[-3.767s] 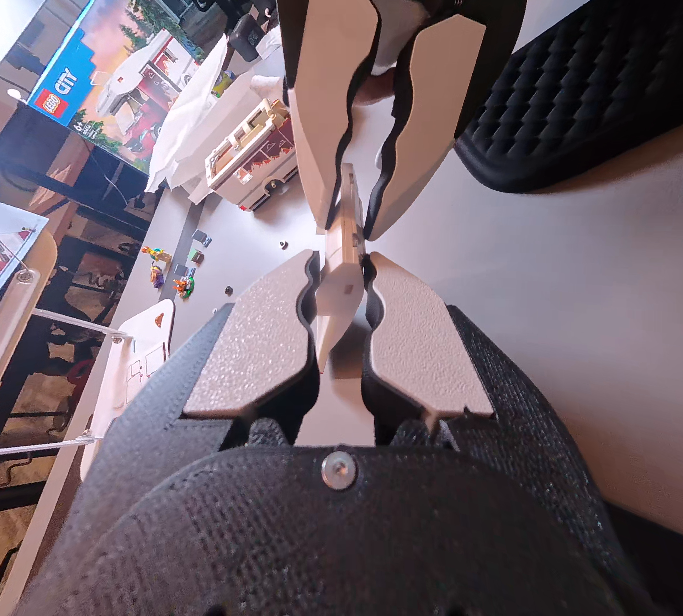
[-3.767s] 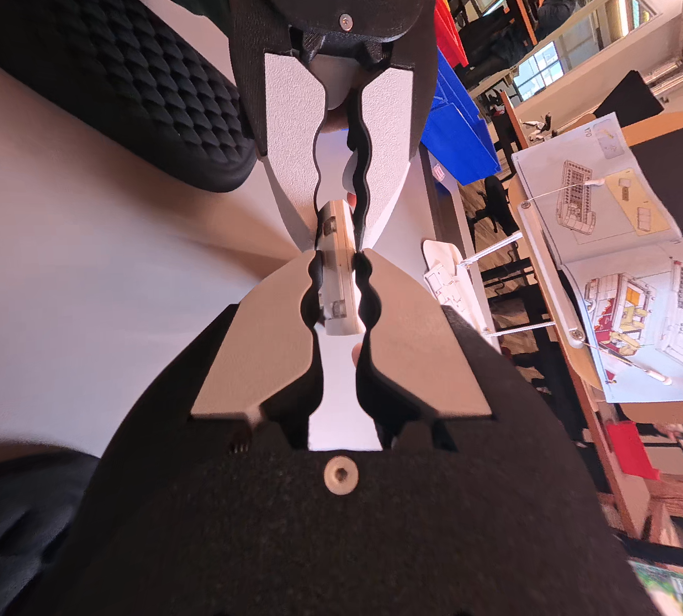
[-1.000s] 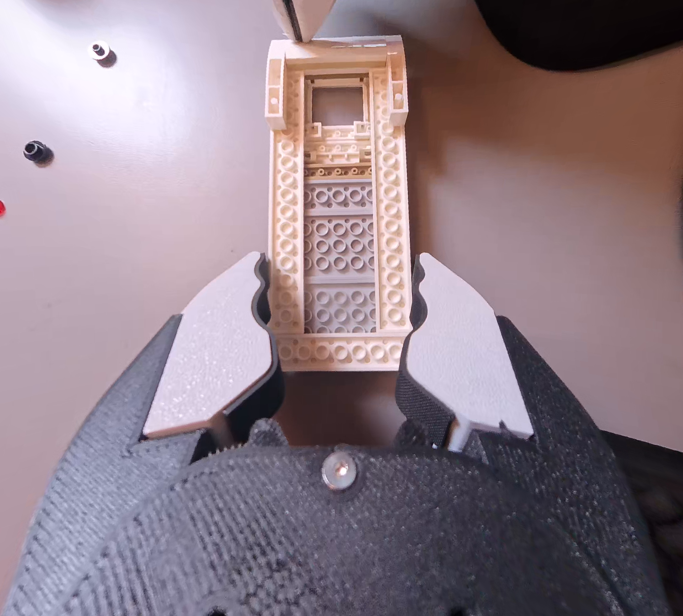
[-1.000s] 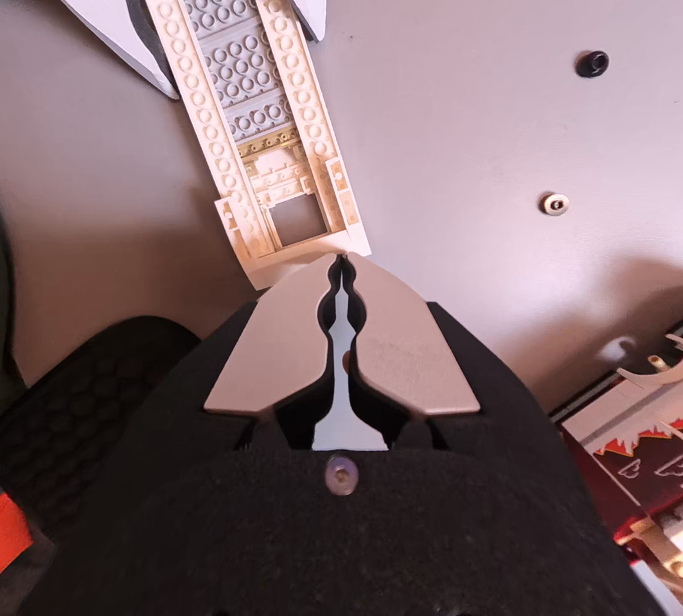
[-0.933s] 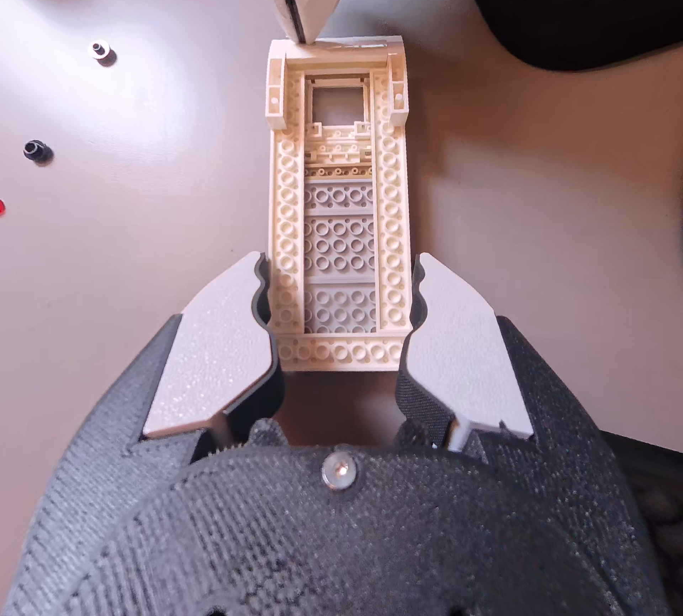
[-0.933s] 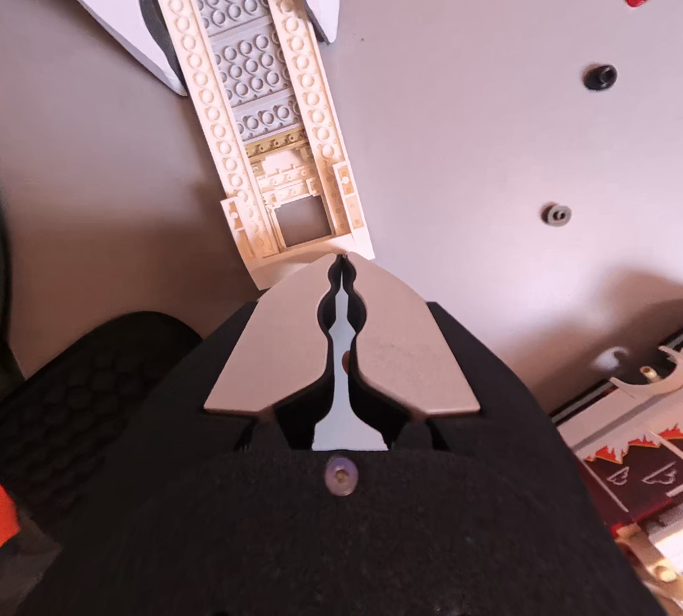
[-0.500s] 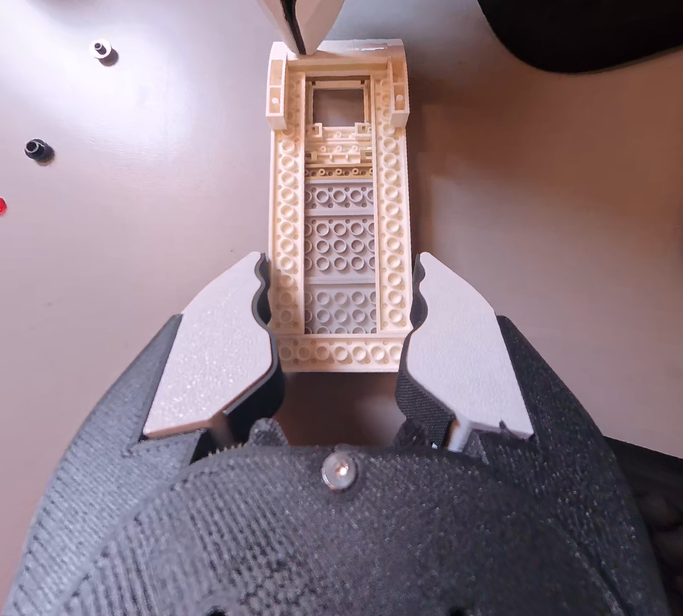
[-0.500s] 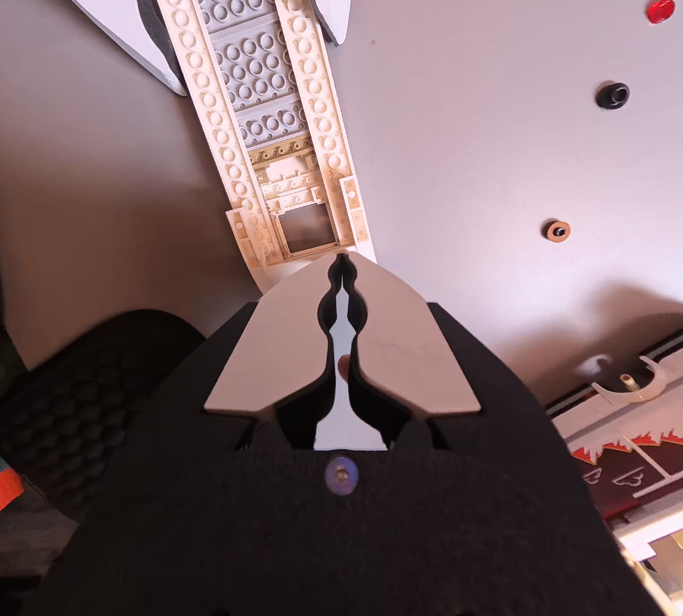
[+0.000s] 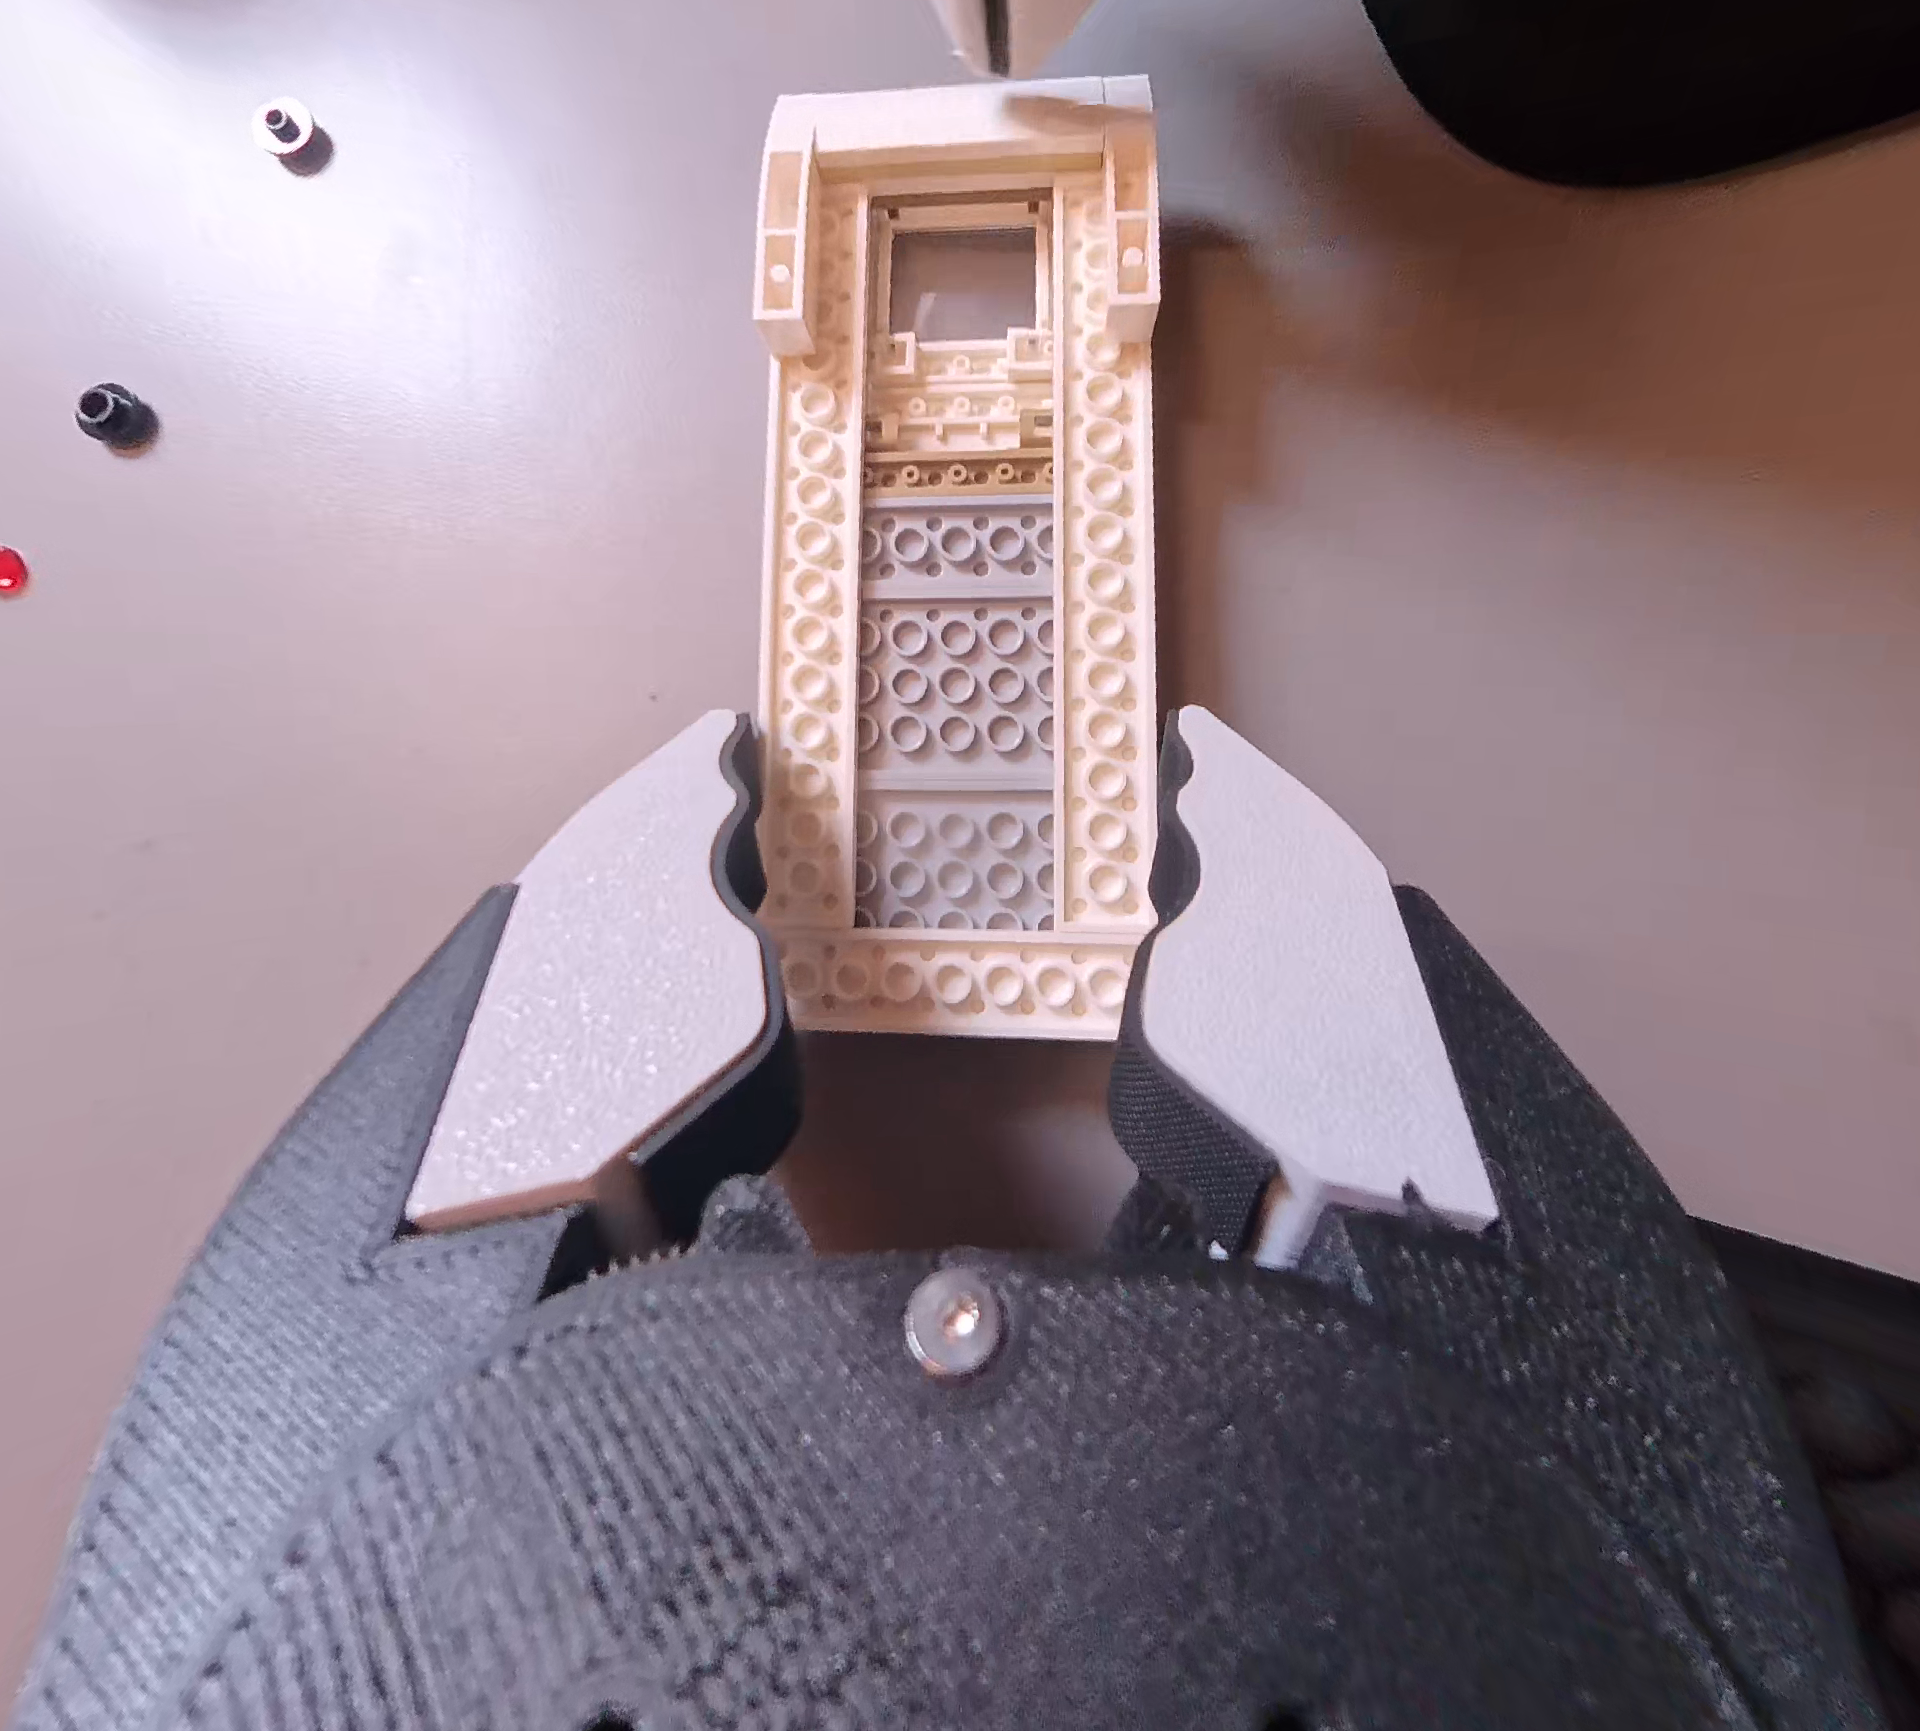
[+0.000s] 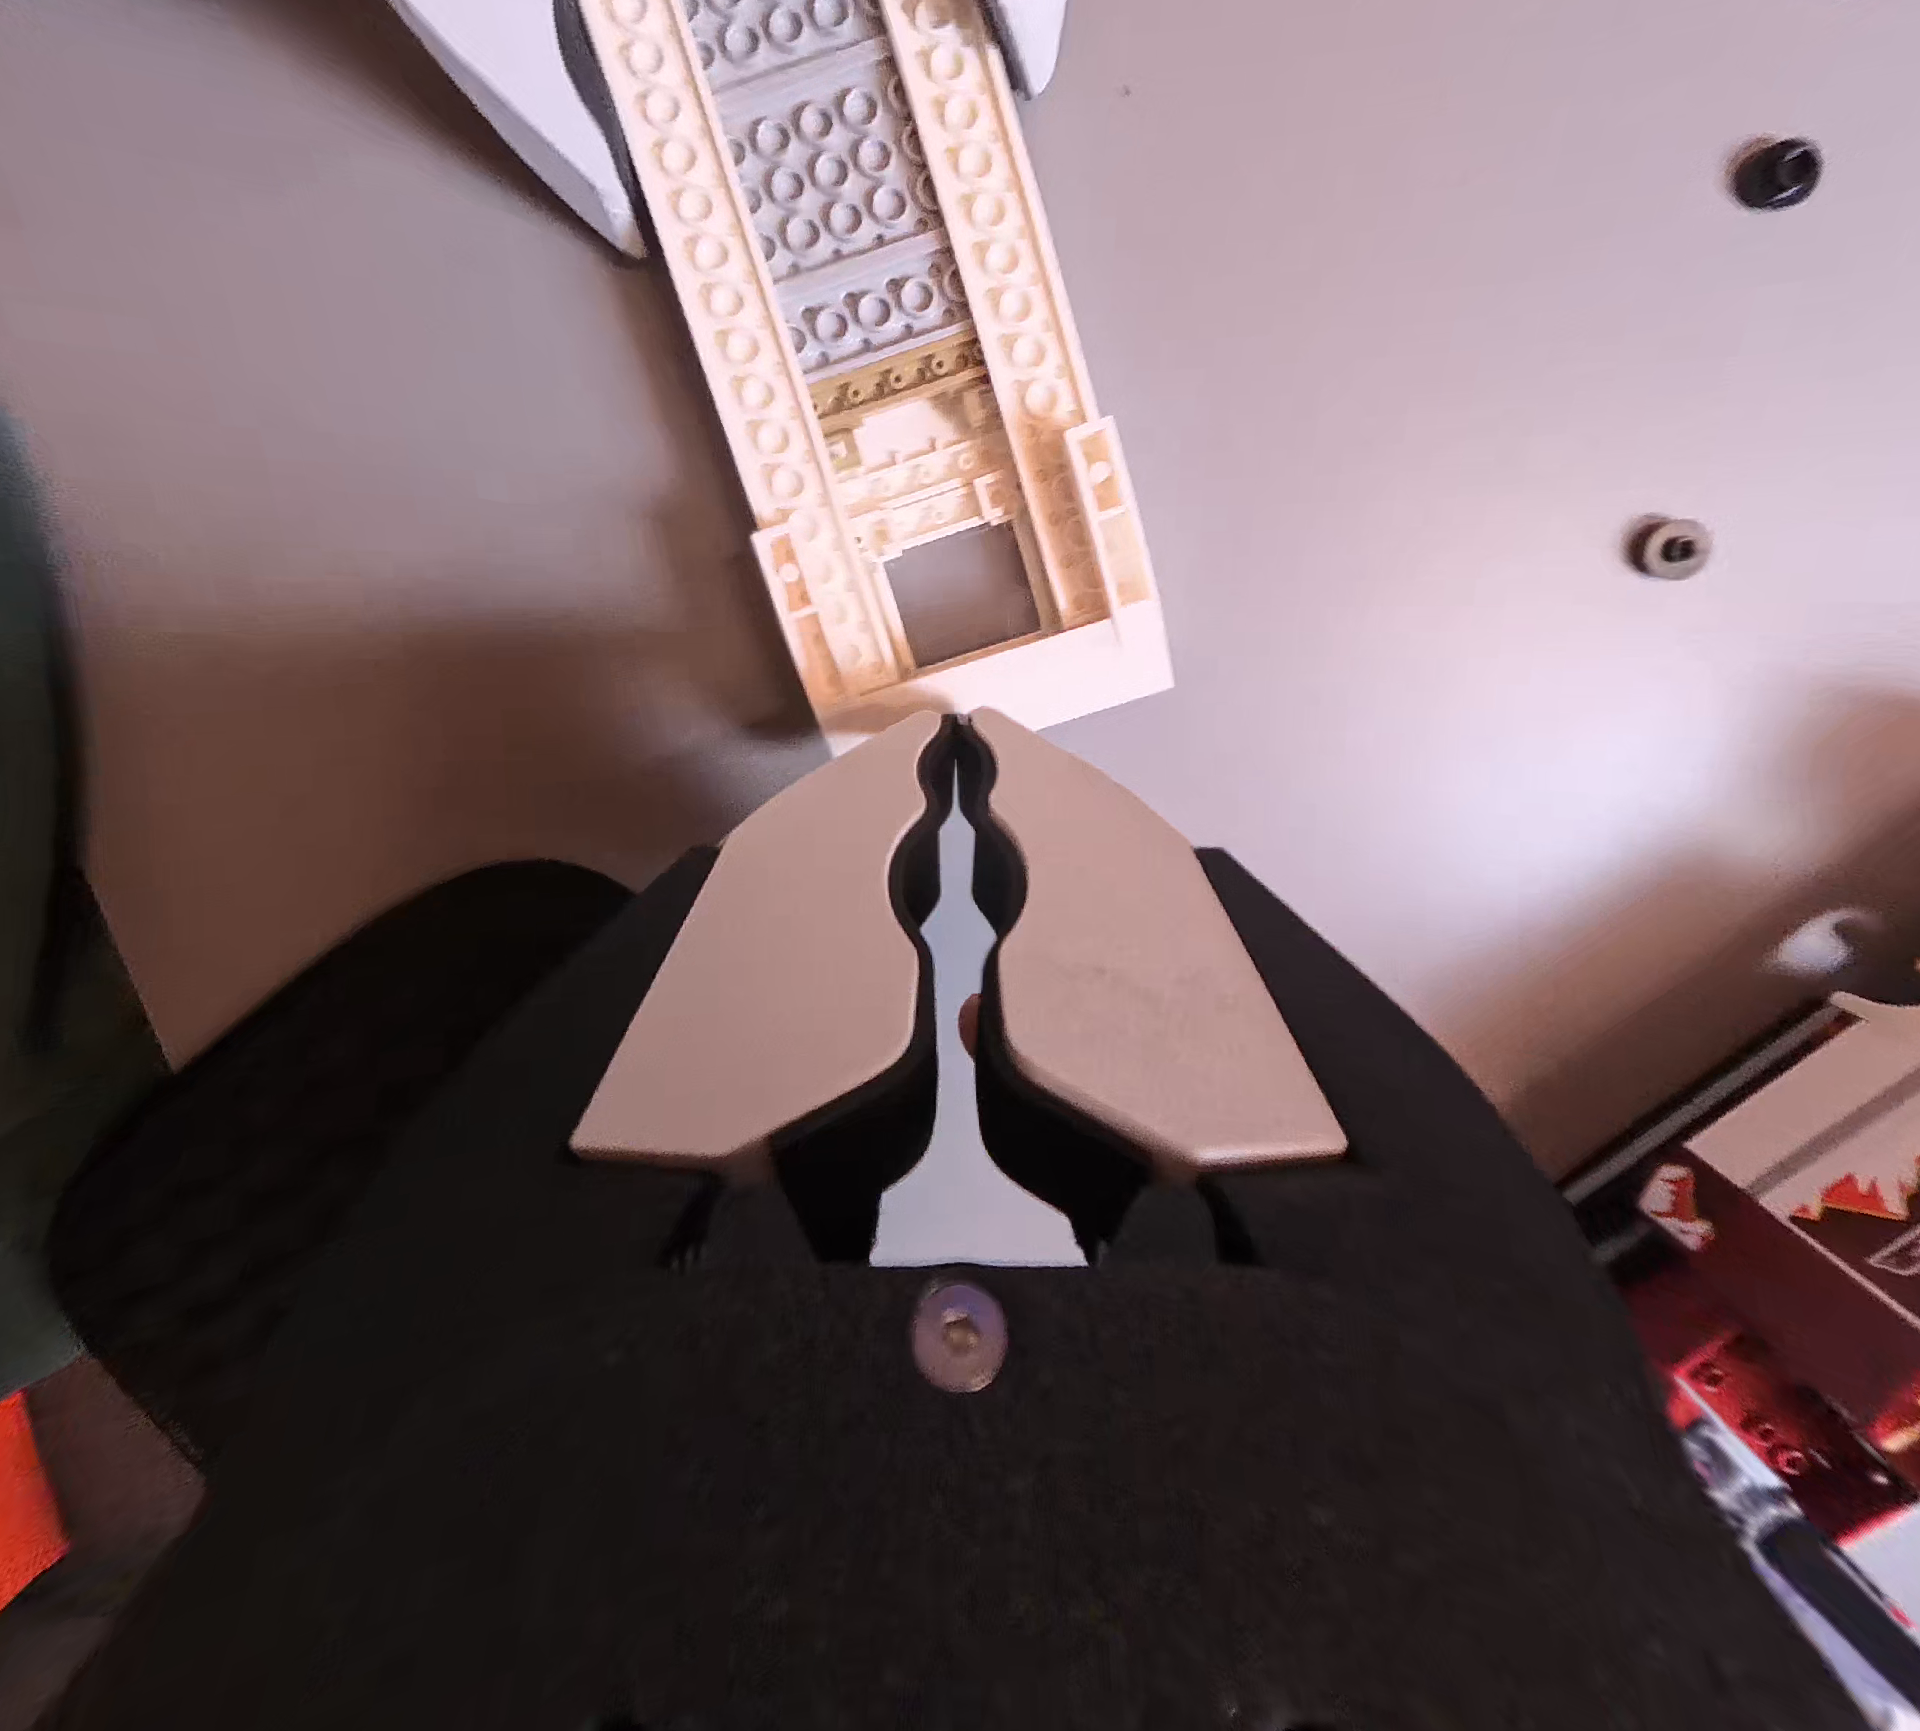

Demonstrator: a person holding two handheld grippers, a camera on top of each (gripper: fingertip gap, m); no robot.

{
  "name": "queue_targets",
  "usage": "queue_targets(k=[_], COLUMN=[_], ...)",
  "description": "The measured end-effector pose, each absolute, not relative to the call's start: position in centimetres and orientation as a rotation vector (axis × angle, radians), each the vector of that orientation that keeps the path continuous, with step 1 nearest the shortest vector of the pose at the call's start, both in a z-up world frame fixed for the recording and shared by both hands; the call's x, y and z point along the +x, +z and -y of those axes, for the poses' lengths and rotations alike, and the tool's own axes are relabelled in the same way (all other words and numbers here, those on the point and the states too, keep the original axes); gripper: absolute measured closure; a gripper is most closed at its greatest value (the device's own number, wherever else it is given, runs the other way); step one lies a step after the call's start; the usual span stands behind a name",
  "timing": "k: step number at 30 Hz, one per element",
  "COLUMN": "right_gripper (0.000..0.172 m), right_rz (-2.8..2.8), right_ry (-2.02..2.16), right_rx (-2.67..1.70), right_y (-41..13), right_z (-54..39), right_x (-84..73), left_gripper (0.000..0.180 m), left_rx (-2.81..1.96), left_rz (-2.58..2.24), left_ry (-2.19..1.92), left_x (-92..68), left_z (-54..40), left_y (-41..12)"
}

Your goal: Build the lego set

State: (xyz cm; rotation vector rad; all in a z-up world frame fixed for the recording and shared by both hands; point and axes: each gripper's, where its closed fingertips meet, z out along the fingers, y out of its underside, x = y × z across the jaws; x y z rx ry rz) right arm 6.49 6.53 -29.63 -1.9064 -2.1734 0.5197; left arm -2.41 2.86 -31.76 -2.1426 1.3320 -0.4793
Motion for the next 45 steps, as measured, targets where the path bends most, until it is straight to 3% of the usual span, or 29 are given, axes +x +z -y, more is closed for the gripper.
queue_targets(k=[22, 45], right_gripper=[0.172, 0.172], right_rz=[2.335, 2.267], right_ry=[0.270, 0.442], right_rx=[-1.770, -1.851], right_y=[-30.2, -30.0], right_z=[-5.6, -6.0], right_x=[6.5, 5.3], left_gripper=[0.107, 0.107], left_rx=[-2.129, -2.115], left_rz=[-1.340, -1.372], left_ry=[-0.466, -0.445], left_x=[-2.5, -2.7], left_z=[-3.0, -3.0], left_y=[-31.8, -31.7])
